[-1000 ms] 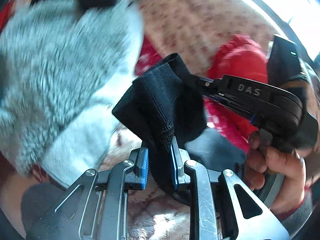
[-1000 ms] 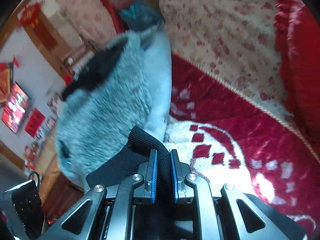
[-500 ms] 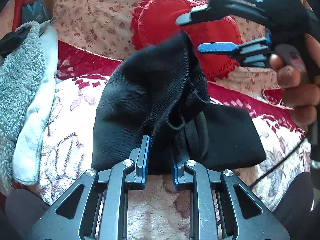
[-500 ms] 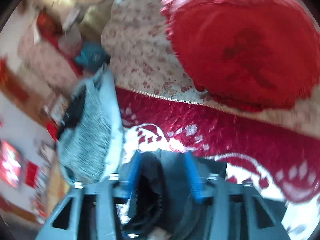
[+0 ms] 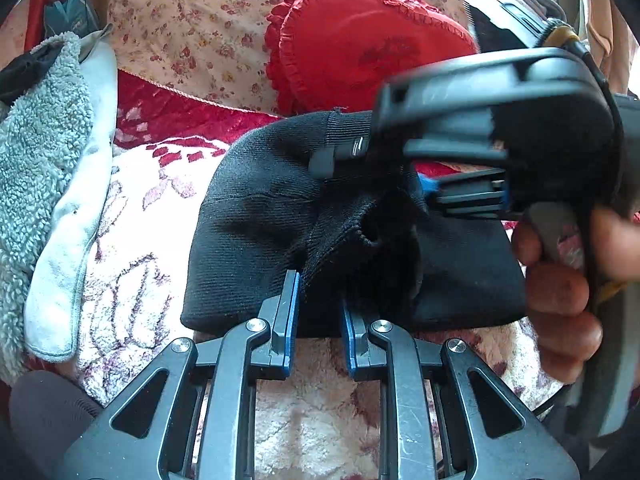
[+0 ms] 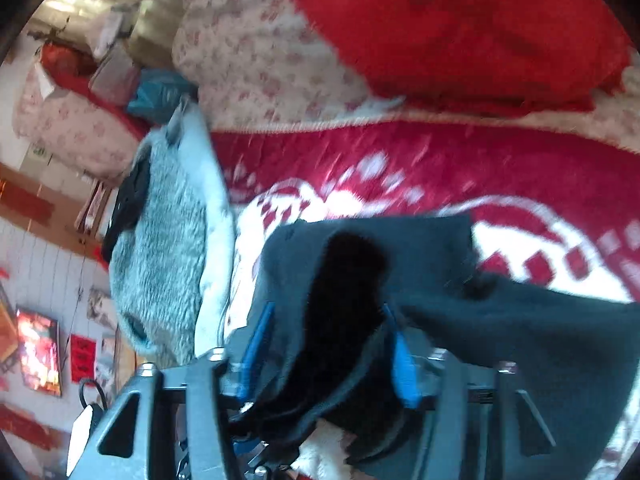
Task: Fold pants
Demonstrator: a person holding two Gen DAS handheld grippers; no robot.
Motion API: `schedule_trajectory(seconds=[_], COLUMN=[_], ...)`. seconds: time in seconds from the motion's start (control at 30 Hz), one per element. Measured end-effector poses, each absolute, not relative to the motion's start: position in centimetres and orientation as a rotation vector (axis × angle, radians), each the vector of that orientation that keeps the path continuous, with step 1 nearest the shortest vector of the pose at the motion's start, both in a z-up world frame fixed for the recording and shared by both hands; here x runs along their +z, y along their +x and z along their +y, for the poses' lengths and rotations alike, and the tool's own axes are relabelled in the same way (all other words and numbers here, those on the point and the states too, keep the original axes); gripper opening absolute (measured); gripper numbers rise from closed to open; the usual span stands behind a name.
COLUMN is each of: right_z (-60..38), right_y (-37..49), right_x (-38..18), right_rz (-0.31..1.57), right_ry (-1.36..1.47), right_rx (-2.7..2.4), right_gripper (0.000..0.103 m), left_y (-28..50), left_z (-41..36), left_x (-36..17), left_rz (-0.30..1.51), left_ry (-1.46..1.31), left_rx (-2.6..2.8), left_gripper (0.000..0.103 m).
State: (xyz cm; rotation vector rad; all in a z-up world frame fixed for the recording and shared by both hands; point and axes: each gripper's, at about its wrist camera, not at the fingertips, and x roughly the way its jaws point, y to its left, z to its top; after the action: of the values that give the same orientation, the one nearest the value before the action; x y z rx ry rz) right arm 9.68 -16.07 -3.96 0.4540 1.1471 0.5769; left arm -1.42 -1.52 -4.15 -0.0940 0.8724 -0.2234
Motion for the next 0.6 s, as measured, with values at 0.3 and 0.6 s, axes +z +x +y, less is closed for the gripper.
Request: schedule_trajectory(seconds=[0.3, 0.6], right_z=[-18.6, -26.0], right_y=[6.7, 4.7], right_x=[0.3, -0.4], right_rz=[1.024, 1.089], right_ry=[0.307, 0.140], right_rx=[0.605, 0.375], right_gripper=[0.012, 0.011], left_y=[-3.9, -0.3], left_z=[1.0, -3.0], left_x=[1.1, -1.4], left_rz=[0.813, 0.911], left_ry=[-0.116, -0.050], left_rx=[-0.299, -0.302], left_gripper=[0.034, 0.039])
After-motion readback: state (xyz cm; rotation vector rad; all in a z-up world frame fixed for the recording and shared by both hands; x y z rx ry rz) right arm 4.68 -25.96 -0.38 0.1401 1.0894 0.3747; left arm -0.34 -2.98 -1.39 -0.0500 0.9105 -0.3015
